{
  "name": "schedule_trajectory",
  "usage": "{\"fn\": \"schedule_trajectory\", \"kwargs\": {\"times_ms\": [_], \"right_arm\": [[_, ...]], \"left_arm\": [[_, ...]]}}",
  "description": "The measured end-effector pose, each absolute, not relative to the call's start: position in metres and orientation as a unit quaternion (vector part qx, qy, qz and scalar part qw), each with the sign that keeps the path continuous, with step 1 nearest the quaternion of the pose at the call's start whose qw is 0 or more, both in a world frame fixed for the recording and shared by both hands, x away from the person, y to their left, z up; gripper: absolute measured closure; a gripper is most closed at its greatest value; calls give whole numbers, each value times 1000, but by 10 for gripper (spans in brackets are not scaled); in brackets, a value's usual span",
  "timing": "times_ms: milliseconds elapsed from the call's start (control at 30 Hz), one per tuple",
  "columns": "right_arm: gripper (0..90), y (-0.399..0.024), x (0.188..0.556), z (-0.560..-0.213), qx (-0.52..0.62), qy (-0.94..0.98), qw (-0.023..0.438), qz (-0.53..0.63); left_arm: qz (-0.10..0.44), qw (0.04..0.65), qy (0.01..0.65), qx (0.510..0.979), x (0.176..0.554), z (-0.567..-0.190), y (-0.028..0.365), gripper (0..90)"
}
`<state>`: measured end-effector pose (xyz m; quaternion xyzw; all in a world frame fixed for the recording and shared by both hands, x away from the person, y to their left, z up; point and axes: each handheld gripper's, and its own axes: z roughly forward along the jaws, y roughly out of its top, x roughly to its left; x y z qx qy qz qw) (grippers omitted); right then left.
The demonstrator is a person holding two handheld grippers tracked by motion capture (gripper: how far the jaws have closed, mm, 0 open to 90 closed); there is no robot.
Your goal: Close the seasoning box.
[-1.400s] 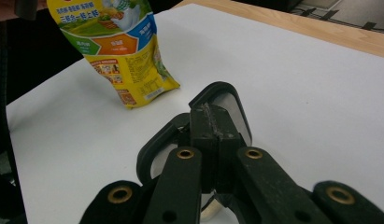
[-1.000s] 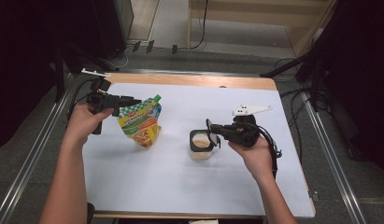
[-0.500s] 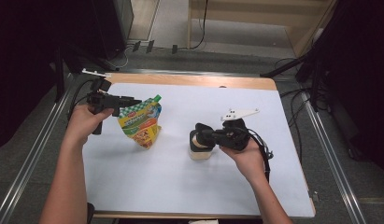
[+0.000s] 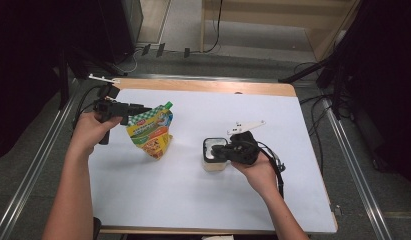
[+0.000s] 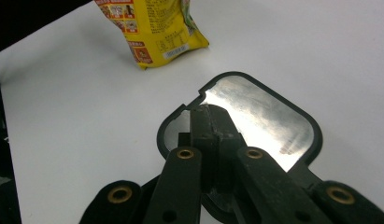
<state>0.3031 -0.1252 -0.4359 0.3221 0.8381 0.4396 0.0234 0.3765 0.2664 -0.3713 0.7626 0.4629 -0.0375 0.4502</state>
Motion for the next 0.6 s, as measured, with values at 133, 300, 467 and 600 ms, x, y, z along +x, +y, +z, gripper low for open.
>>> {"fn": "schedule_trajectory", "kwargs": {"times_ms": [133, 300, 467, 600], "right_arm": [[900, -125, 303, -436, 321, 838, 23, 440], [862, -127, 303, -434, 319, 837, 29, 443], [804, -129, 304, -432, 318, 835, 35, 447], [749, -131, 305, -431, 320, 833, 36, 449]], "left_arm": [[-38, 451, 463, 762, 377, -371, 266, 379], [-40, 451, 464, 761, 377, -372, 266, 377], [-40, 449, 465, 762, 377, -372, 266, 378], [-41, 450, 465, 762, 377, -373, 265, 377]]}}
